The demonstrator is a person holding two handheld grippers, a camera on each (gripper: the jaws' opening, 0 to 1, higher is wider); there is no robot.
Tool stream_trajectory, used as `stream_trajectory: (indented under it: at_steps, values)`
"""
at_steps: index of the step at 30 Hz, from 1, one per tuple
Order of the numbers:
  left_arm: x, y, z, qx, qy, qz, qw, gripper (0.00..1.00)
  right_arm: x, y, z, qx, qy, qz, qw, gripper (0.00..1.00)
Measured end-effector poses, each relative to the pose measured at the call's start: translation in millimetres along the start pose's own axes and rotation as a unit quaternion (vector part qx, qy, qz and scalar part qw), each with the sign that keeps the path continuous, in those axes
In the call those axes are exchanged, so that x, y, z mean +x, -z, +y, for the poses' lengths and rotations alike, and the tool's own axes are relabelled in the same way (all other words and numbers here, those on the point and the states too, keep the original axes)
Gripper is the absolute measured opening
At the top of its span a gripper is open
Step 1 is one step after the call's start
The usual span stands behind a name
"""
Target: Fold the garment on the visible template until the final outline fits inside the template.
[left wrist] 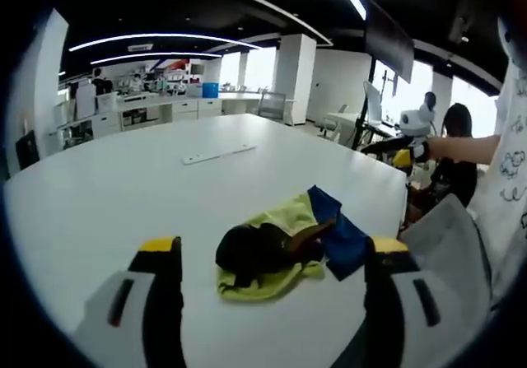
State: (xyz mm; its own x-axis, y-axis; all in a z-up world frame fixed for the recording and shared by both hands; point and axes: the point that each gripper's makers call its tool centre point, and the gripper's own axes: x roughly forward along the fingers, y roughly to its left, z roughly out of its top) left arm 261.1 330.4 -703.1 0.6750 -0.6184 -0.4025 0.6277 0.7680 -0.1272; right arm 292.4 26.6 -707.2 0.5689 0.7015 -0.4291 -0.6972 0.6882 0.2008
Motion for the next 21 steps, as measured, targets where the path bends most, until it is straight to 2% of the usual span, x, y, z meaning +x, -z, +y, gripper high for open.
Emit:
stream_trajectory:
  at_steps: [6, 21]
  values:
    - [-2, 5.5, -4.9, 0.003, -0.005, 0.008, 1.0000, 0.89, 4, 0.9, 2, 0.000, -0.006, 0.005, 1.0000, 0.99]
    - [-12, 12.3, -0.4, -0.004, -0.009, 0.012, 0.9999, 0.91, 11, 5.8, 8, -0.003, -0.016, 0.011, 0.9998, 0.99]
